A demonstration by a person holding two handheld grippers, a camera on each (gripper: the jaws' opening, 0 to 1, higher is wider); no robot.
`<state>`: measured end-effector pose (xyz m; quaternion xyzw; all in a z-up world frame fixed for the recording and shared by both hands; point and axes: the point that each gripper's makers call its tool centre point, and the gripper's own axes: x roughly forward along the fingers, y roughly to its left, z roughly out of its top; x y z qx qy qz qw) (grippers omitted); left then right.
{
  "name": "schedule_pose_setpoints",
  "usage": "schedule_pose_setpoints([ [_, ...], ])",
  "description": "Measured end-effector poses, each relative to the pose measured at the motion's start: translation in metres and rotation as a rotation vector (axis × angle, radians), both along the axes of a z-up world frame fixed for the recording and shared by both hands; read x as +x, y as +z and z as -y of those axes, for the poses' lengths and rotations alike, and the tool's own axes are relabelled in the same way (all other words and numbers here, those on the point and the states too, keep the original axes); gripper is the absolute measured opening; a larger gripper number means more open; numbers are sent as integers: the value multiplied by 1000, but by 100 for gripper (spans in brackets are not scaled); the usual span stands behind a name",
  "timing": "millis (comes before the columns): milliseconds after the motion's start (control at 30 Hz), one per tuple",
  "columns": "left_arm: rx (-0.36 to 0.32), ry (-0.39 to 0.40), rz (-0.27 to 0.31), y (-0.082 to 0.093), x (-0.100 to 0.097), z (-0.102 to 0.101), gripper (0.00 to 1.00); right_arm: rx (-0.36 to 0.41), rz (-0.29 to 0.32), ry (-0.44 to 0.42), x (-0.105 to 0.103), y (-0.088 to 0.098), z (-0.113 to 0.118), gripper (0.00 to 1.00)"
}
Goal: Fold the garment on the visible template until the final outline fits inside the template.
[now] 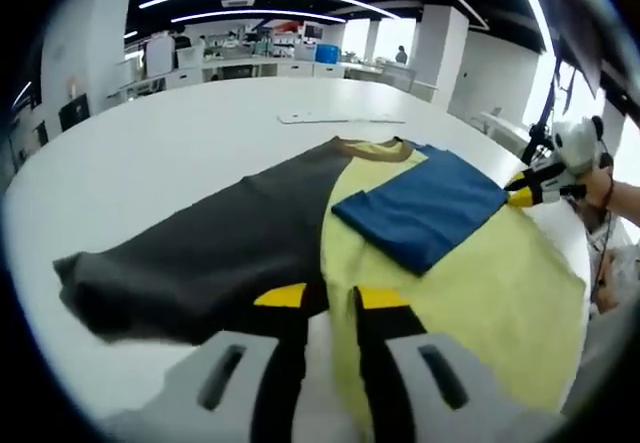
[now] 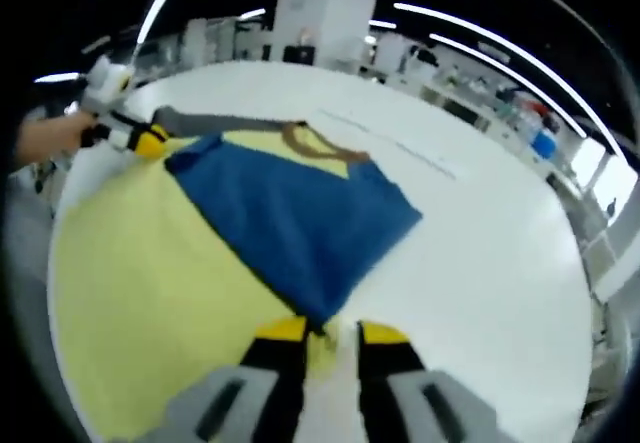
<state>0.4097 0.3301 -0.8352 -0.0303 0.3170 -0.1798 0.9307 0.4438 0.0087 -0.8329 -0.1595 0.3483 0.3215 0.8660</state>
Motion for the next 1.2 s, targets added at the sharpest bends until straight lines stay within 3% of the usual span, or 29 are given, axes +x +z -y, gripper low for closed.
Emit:
schedule_pose_setpoints([
  [67,-10,10,16,4,2,-3,39,72,-10,-24,0,4,-1,27],
  [133,-9,3,39,11,2,0,48,107,-13,-38,-4,12,-5,35],
  [233,-17,-26,61,19,1,8,49,127,6,-43,-7,21,-7,49],
  [400,-18,-73,118,33,1,27,53,165,4,-46,-11,31,-13,63],
  [633,-44,-89,178,51,6,54,49,170,46,-27,-18,48,-14,78],
  [733,-44,-103,179,49,8,63,46,180,48,-32,-22,51,-12,81],
  [833,-9,-131,171,44,4,78,41,190,40,-35,-29,53,-10,81],
  [1000,57,-156,142,30,5,81,36,196,38,-49,-38,59,-6,83],
  [1200,101,-183,113,17,4,86,17,235,42,-61,-50,72,-4,82],
])
